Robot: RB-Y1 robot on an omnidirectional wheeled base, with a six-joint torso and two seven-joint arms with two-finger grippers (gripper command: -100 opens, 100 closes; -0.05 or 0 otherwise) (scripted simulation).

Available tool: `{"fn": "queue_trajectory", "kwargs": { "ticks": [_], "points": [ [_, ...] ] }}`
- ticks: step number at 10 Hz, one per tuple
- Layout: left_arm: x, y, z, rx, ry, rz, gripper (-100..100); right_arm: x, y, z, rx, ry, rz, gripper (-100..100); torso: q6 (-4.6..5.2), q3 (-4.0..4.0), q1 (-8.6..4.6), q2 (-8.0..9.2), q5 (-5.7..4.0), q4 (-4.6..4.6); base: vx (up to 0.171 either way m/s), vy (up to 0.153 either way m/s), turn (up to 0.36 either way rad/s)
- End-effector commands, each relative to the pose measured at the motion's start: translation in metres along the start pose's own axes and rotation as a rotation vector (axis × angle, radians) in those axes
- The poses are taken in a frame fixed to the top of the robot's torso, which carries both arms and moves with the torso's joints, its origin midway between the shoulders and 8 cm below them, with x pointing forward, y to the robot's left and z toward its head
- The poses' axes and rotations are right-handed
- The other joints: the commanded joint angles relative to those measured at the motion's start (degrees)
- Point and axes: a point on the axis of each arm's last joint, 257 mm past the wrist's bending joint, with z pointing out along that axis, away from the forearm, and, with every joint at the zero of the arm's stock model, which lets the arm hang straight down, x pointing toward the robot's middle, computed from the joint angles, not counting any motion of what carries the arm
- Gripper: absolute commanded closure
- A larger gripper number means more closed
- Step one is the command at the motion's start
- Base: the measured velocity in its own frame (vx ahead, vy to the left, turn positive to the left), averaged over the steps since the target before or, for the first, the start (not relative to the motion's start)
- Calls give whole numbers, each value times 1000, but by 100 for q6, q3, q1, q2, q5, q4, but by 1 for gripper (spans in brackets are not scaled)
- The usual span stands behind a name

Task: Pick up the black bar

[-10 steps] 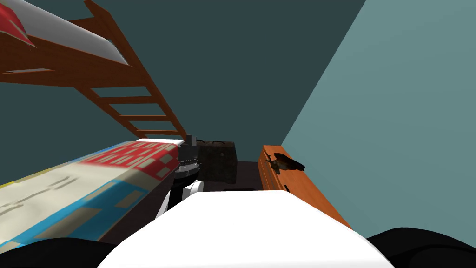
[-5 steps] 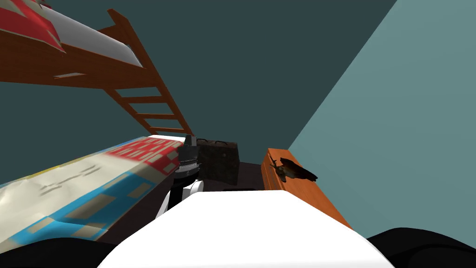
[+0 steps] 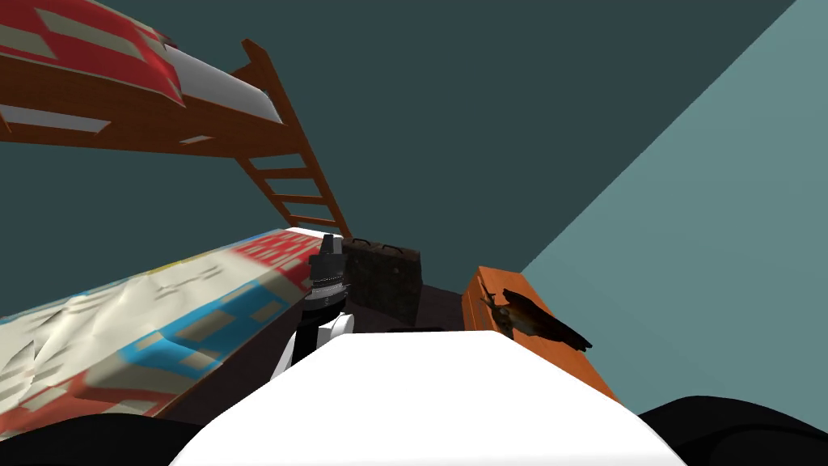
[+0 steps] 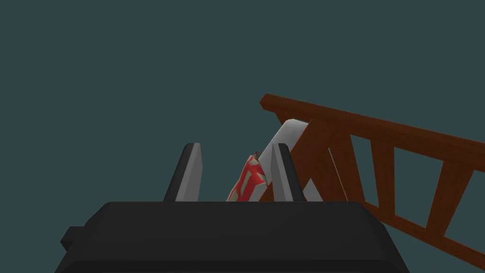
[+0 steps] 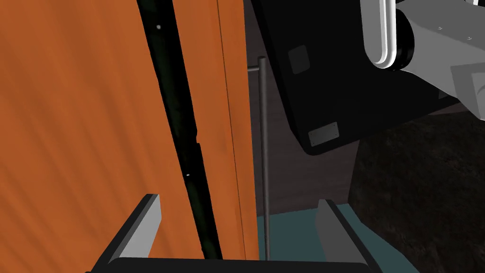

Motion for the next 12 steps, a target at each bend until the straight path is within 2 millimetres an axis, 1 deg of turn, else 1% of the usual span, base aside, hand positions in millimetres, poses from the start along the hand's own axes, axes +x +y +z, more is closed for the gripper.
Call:
{"fn": "queue_trajectory", "kwargs": {
  "ticks": [1, 3, 5, 6, 7, 8, 9, 12],
  "points": [
    [0, 0, 0, 0, 0, 0, 0, 21, -14, -4, 38, 39, 1, -100, 0, 0, 0, 0, 0, 0, 72, -34, 273],
    [0, 0, 0, 0, 0, 0, 0, 46, -25, -6, 72, 81, 5, -100, 2, -3, 0, -4, 0, -1, 76, -45, 249],
    [0, 0, 0, 0, 0, 0, 0, 65, -29, -6, 89, 112, 11, -100, 4, -3, 4, -4, 1, -1, 67, -35, 199],
    [0, 0, 0, 0, 0, 0, 0, 78, -28, -5, 94, 131, 17, -100, 4, -1, 6, -2, 1, 0, 54, -32, 252],
    [0, 0, 0, 0, 0, 0, 0, 68, -31, -6, 91, 120, 12, -100, 2, 0, 6, -1, 2, 0, 24, -20, 57],
    [0, 0, 0, 0, 0, 0, 0, 68, -32, -6, 92, 121, 13, 0, 8, 5, 13, 9, 3, 1, 0, 0, 0],
    [0, 0, 0, 0, 0, 0, 0, 72, -25, 3, 91, 120, 20, -100, 8, 10, 20, 19, 4, 4, -8, -31, 40],
    [0, 0, 0, 0, 0, 0, 0, 77, -16, 15, 88, 120, 28, -100, 8, 17, 7, 30, 1, 6, -19, -41, 35]
  ]
}}
